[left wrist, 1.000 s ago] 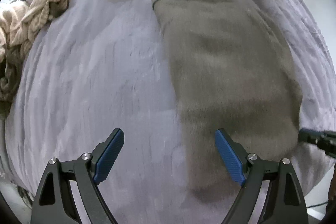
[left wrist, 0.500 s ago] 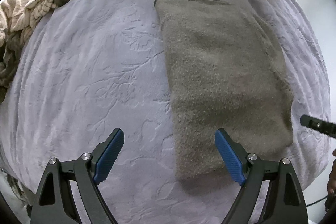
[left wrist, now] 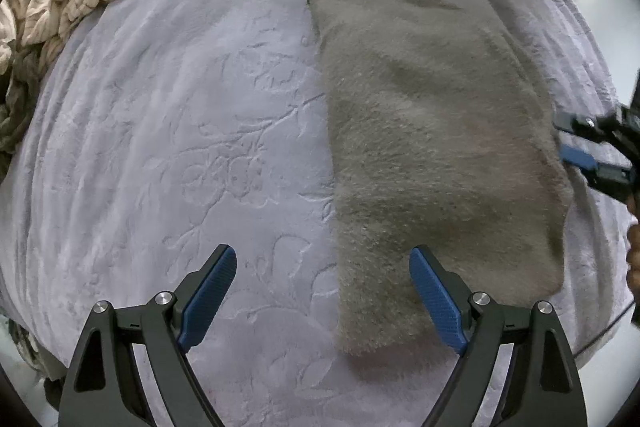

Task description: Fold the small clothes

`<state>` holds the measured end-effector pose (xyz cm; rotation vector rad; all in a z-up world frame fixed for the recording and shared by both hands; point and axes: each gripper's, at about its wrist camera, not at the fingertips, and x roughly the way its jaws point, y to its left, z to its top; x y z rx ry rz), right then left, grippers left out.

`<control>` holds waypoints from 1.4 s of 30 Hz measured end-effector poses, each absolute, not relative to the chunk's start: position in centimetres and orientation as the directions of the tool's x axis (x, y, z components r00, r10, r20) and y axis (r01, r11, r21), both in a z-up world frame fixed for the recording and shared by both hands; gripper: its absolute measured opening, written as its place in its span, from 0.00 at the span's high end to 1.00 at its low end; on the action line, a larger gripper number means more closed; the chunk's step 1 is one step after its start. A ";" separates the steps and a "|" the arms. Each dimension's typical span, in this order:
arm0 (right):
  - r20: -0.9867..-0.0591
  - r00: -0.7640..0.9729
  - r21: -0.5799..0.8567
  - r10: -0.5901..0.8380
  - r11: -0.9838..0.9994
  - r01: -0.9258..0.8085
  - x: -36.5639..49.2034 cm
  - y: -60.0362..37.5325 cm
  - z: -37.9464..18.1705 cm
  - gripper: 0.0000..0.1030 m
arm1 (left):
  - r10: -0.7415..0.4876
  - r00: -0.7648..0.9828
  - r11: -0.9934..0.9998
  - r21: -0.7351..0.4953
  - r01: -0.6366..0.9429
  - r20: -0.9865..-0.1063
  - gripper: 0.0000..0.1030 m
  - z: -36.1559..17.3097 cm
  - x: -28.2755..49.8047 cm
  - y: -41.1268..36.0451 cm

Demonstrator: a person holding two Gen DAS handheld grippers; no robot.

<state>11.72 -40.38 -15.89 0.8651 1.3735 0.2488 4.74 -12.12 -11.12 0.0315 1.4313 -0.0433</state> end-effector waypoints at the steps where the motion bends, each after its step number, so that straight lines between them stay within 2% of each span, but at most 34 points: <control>1: -0.740 0.222 0.669 0.635 0.663 0.335 12.2 -40.4 -16.4 0.94 | -0.011 0.138 0.999 -0.005 0.049 -0.990 0.14 -11.2 4.8 -12.1; 6: -0.793 0.203 0.608 0.575 0.767 0.203 12.8 -39.2 -15.0 0.93 | -0.013 0.136 0.998 -0.005 0.057 -0.991 0.14 -11.5 5.0 -12.2; 10: -0.853 0.155 0.521 0.498 0.823 0.224 12.6 -39.6 -16.6 0.93 | -0.013 0.119 0.998 -0.006 0.057 -0.993 0.14 -11.9 5.3 -12.1; 14: -0.801 0.189 0.599 0.568 0.755 0.267 11.4 -41.0 -15.7 0.91 | -0.017 0.125 0.998 -0.010 0.058 -0.992 0.14 -11.7 5.3 -12.0; 16: -0.799 0.182 0.601 0.573 0.754 0.264 10.7 -41.3 -15.3 0.84 | -0.019 0.122 0.998 -0.012 0.060 -0.992 0.14 -11.9 5.4 -12.0; 18: -0.799 0.177 0.601 0.574 0.751 0.274 10.0 -41.5 -15.3 0.63 | -0.018 0.121 0.998 -0.011 0.062 -0.993 0.14 -11.8 5.4 -12.1; 20: -0.785 0.186 0.619 0.591 0.731 0.285 9.5 -41.5 -15.4 0.55 | -0.018 0.119 0.998 -0.010 0.065 -0.993 0.14 -11.8 5.4 -12.1; 32: -0.776 0.190 0.630 0.601 0.723 0.285 10.0 -41.8 -15.4 0.48 | -0.015 0.134 0.997 -0.005 0.072 -0.991 0.13 -12.0 5.4 -12.3; 33: -0.776 0.188 0.629 0.602 0.723 0.284 10.1 -41.7 -15.4 0.46 | -0.012 0.135 0.997 -0.002 0.075 -0.991 0.04 -12.0 5.4 -12.4; 34: -0.776 0.187 0.630 0.603 0.723 0.283 10.1 -41.6 -15.4 0.45 | -0.003 0.143 0.997 0.008 0.076 -0.990 0.00 -11.9 5.4 -12.4; 39: -0.769 0.187 0.639 0.611 0.720 0.273 10.2 -41.4 -15.4 0.36 | -0.022 0.132 0.997 -0.011 0.079 -0.991 0.00 -11.9 5.8 -12.4; 42: -0.768 0.186 0.639 0.613 0.720 0.271 10.4 -41.4 -15.5 0.36 | -0.047 0.098 0.998 -0.043 0.043 -0.994 0.00 -12.4 6.1 -11.9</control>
